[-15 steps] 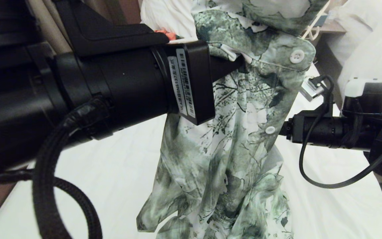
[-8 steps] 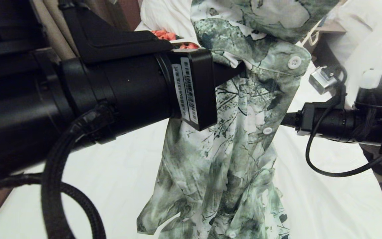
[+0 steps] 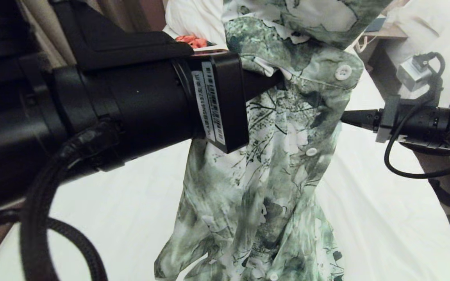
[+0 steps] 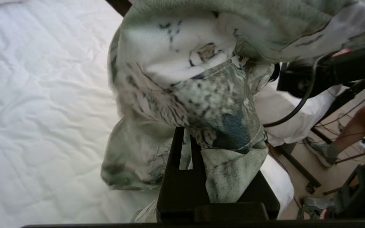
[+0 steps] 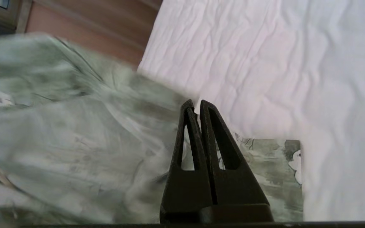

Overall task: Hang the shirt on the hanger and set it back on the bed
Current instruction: Hook the other side of the shirt onto the hanger

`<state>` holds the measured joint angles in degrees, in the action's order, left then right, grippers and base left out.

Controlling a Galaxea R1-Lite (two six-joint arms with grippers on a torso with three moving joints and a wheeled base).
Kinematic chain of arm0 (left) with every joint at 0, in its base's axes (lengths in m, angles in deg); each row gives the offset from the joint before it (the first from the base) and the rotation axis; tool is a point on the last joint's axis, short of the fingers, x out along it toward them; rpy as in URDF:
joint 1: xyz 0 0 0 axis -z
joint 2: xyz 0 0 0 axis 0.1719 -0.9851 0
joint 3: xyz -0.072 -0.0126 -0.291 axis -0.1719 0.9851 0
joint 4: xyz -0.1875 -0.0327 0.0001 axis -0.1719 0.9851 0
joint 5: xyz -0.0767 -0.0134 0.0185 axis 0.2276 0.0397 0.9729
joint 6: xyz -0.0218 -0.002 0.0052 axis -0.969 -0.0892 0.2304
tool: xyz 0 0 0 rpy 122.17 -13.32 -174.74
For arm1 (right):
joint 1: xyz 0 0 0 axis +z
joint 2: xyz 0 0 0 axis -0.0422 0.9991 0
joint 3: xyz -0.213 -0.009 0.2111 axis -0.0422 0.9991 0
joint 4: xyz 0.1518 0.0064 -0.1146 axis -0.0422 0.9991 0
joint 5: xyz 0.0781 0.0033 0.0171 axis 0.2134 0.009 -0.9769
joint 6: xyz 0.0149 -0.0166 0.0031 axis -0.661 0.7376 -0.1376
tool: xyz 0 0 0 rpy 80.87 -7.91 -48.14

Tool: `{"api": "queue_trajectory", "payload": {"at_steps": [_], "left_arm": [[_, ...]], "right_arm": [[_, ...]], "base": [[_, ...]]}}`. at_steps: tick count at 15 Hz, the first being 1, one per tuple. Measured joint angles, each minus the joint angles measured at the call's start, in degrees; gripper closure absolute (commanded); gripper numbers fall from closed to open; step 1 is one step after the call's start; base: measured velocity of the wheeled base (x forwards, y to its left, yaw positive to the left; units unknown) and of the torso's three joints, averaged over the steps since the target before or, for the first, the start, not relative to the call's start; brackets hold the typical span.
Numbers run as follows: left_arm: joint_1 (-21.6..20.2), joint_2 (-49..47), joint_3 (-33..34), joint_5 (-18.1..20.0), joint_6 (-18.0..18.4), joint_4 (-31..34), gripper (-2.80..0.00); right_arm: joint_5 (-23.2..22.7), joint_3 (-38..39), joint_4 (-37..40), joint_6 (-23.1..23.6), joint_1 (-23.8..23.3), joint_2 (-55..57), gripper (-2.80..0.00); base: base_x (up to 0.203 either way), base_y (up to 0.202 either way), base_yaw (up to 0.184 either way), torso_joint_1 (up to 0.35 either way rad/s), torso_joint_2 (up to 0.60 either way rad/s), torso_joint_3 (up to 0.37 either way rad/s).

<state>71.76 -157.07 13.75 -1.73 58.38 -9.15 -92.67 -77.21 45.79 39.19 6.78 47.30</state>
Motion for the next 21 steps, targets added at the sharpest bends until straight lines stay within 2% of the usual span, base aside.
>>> {"api": "queue_trajectory", "payload": {"at_steps": [2, 5, 8, 9, 12, 16, 21], "left_arm": [[0.68, 0.28, 0.63, -2.37, -0.07, -0.11, 0.0], [0.98, 0.67, 1.96, -2.63, -1.22, -0.39, 0.0], [1.25, 0.63, 0.87, -2.7, -1.27, -0.17, 0.0], [1.72, 0.37, -0.18, -2.81, -1.23, 0.18, 0.0], [3.16, -1.17, -3.94, -3.57, -0.85, 2.07, 0.0], [3.98, -2.93, -6.57, -3.69, -0.32, 3.04, 0.0], [4.92, -4.3, -7.72, -3.78, 0.68, 3.06, 0.0]], "right_arm": [[0.13, -2.59, 3.92, 0.0, -0.85, -0.63, 0.0], [0.09, -5.48, 7.3, 0.0, -2.11, -1.44, 0.0], [0.04, -5.9, 13.94, 0.13, -0.94, -1.55, 0.0], [0.13, -6.82, 16.46, 0.21, -0.11, -1.08, -2.8], [0.15, -11.36, 24.12, 0.64, 1.64, 0.45, -2.8], [0.09, -15.87, 33.51, 7.15, 3.88, 2.43, -2.8], [-0.09, -20.73, 36.57, 11.01, 7.57, 4.2, -2.8]], "base": [[0.0, 0.0, 0.0, 0.0, 0.0, 0.0], [0.0, 0.0, 0.0, 0.0, 0.0, 0.0], [0.0, 0.0, 0.0, 0.0, 0.0, 0.0], [0.0, 0.0, 0.0, 0.0, 0.0, 0.0], [0.0, 0.0, 0.0, 0.0, 0.0, 0.0], [0.0, 0.0, 0.0, 0.0, 0.0, 0.0], [0.0, 0.0, 0.0, 0.0, 0.0, 0.0]]}}
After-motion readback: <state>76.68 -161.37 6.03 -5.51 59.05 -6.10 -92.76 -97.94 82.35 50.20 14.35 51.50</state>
